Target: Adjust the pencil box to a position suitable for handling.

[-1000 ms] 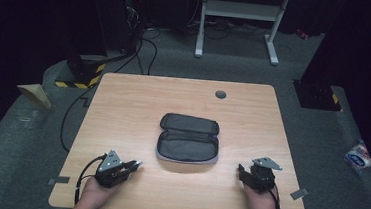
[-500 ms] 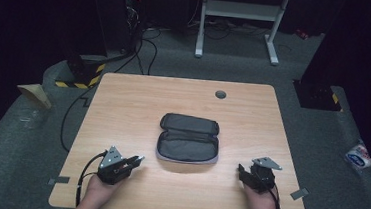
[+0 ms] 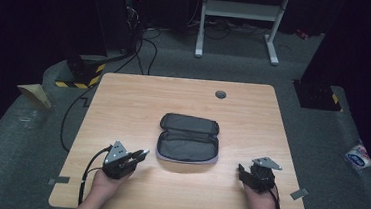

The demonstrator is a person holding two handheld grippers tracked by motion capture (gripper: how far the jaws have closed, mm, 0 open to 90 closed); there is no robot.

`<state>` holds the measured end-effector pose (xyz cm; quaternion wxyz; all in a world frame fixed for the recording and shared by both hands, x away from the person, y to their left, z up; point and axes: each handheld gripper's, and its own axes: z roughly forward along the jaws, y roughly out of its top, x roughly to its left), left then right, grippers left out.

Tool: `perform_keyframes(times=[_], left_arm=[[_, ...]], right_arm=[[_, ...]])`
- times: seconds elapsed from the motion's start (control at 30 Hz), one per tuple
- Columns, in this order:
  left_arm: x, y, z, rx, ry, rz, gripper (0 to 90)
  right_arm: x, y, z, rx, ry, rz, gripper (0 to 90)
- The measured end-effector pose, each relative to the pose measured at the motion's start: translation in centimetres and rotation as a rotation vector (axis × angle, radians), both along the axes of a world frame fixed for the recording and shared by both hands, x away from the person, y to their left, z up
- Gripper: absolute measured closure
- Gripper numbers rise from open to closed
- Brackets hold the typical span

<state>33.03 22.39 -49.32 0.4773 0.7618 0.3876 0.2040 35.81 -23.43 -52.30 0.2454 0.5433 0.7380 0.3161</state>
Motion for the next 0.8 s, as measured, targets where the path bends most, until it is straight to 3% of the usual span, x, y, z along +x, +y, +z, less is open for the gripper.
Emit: perform_keyframes(times=[0.13,0.33,0.67,0.8], left_arm=[[0.5,-0.5,0.7,0.015,-0.029,0.01,79.1],[1.2,-0.5,1.0,-0.034,-0.018,0.015,79.0],[1.5,-1.8,2.2,-0.022,-0.048,0.013,79.1],[1.7,-2.4,2.6,-0.03,-0.043,0.021,79.1]], right_arm=[[0.0,0.0,0.0,-0.005,-0.004,0.0,38.1],[0.0,0.1,0.0,-0.001,-0.002,-0.006,38.1],[0.1,0.1,0.0,0.001,-0.001,-0.008,38.2],[0.1,0.1,0.0,0.001,-0.001,-0.006,38.2]])
